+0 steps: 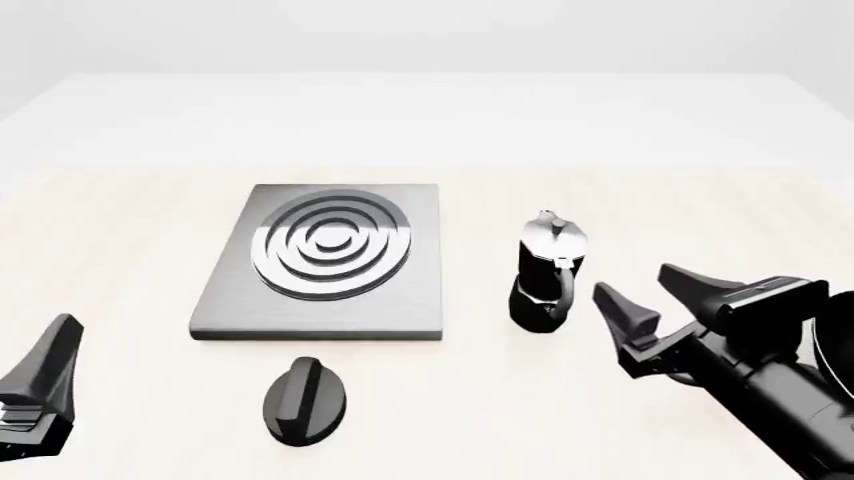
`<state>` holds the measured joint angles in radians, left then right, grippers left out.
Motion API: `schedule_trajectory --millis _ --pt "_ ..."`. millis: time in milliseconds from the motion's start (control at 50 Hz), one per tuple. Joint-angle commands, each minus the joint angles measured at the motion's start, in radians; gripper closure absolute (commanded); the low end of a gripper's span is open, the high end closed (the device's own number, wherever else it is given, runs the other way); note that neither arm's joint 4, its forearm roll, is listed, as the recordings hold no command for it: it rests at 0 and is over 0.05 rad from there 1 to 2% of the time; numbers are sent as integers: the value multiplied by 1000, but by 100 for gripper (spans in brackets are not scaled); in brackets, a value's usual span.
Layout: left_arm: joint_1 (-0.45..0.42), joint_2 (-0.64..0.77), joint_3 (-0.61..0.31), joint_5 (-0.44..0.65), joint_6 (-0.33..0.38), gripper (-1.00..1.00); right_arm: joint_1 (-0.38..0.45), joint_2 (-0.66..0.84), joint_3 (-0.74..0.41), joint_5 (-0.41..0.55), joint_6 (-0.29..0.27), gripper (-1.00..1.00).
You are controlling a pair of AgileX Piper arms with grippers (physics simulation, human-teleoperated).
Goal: Put the moka pot on the stove.
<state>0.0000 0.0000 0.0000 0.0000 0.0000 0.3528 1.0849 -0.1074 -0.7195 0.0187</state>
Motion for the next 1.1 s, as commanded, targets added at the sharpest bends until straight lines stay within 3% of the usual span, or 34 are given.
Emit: schedule_trajectory --millis 20,1100 --pt "0 0 0 0 0 -100 9 68 -11 -49 5 -100" --pt "0 0 0 0 0 -100 52 366 -44 -274 47 -100"
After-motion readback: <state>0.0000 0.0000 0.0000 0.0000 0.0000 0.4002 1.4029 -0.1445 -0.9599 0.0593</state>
